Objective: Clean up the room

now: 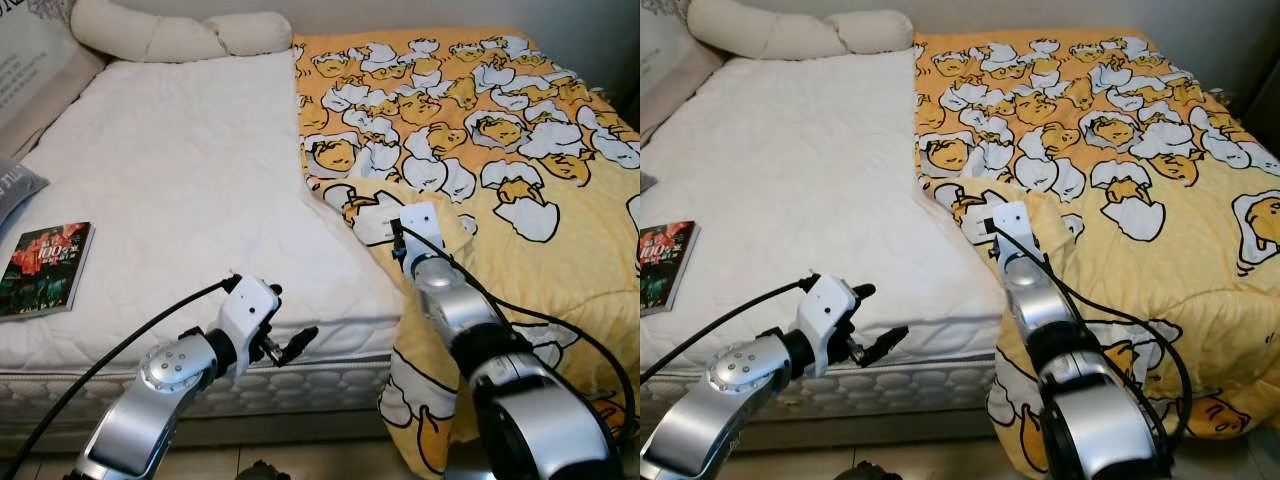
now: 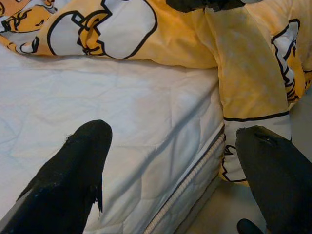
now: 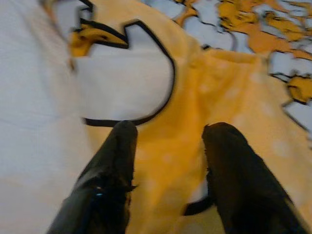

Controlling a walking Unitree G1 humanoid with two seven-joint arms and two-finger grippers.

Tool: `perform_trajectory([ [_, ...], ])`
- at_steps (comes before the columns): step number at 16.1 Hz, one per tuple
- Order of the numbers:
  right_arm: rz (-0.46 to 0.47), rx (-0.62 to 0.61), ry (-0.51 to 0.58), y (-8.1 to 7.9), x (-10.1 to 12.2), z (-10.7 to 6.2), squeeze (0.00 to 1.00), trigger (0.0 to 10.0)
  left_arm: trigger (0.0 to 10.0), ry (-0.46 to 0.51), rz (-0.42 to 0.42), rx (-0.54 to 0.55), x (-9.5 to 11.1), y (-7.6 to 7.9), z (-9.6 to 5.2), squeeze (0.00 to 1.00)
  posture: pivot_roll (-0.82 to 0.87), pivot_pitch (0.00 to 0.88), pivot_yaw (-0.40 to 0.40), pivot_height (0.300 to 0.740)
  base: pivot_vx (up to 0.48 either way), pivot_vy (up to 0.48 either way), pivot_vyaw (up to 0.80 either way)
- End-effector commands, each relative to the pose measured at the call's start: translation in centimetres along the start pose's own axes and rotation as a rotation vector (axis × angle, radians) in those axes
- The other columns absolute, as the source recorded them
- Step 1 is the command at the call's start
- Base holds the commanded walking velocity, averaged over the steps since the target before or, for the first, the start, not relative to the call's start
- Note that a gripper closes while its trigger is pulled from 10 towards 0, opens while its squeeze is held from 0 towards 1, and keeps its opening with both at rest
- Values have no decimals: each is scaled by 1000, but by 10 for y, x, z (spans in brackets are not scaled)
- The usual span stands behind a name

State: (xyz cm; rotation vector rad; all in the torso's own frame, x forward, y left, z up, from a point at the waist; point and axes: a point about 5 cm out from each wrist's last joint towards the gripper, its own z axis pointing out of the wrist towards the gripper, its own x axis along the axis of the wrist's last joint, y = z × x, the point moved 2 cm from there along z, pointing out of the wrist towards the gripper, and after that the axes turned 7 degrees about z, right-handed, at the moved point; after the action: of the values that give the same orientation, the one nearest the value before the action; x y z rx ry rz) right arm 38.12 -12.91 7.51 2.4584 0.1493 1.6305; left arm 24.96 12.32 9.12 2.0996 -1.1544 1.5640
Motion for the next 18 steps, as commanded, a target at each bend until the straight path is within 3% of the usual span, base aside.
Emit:
perform_trajectory([
  [1,-18,-66,24,2,7,2,1000,10000,10000,2,18,24,4,-4,-3,0,60,0,58,740,0,0,0],
  [3,-18,-119,9,5,3,2,1000,10000,10000,2,19,20,4,-3,-1,0,62,0,59,740,0,0,0],
  [4,-20,-130,-8,5,-2,2,820,10000,10000,1,21,18,5,-3,-1,0,62,0,59,740,0,0,0],
  [5,-11,-120,-30,4,-8,2,0,10000,10000,1,22,17,4,-3,-1,0,63,0,61,740,0,0,0],
  [8,57,-119,-108,7,-28,1,0,10000,10000,-3,24,17,4,-4,-1,0,68,0,60,740,0,0,0],
  [9,77,-117,-127,10,-34,0,0,6902,10000,-3,25,16,4,-4,-1,0,70,0,59,740,0,0,0],
  [10,82,-118,-132,11,-36,0,0,2706,10000,-3,25,16,4,-4,-1,0,70,0,58,740,0,0,0],
  [11,93,-106,-139,13,-38,0,0,0,10000,-4,24,16,4,-4,-2,0,69,0,58,740,0,0,0],
  [18,130,-86,-159,22,-49,0,0,0,10000,-1,23,15,5,-3,-1,0,64,0,59,740,0,0,0],
])
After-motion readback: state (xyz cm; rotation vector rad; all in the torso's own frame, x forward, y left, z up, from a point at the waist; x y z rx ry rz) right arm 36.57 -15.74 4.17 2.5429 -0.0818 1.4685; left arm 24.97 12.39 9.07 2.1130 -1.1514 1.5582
